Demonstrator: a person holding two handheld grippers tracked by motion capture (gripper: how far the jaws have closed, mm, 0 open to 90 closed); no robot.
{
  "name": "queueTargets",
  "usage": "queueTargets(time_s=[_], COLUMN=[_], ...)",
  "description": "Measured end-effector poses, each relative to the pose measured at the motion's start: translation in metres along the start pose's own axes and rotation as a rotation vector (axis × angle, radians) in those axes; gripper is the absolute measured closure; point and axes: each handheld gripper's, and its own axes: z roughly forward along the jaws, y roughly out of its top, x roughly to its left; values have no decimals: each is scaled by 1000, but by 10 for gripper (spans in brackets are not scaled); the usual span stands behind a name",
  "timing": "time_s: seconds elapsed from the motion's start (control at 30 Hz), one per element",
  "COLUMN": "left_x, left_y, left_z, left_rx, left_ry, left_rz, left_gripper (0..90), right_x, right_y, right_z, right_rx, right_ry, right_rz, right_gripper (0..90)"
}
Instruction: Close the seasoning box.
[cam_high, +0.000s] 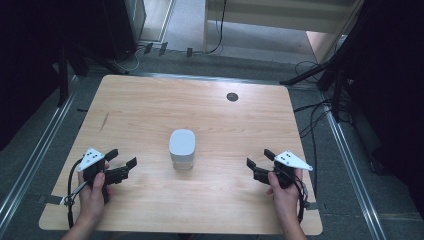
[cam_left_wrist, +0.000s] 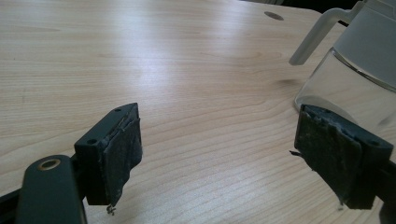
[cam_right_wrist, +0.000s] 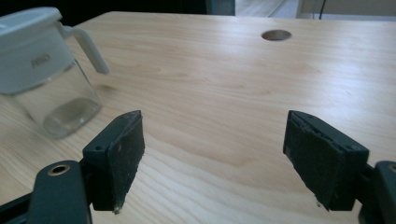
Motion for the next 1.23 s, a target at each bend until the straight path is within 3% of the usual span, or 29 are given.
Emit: queueTargets(time_s=[0.57, 0.8, 0.87, 1.0, 1.23], left_x=[-1, -1, -1, -3, -2], left_y=[0, 0, 0, 0, 0], left_z=[0, 1, 2, 2, 3], left_rx=[5, 6, 4, 8, 11], left_ry=[10, 6, 6, 10, 26], left_rz=[13, 17, 17, 22, 19], left_gripper=[154, 154, 154, 154, 153], right_x=[-51, -57, -63, -68, -66], right_y=[-42, -43, -43, -43, -43], right_z=[-58, -64, -65, -66, -64], right_rx=[10, 13, -6, -27, -5], right_ry=[-137, -177, -168, -163, -172], right_rz=[93, 51, 97, 144, 125], right_gripper=[220, 219, 224, 229, 232])
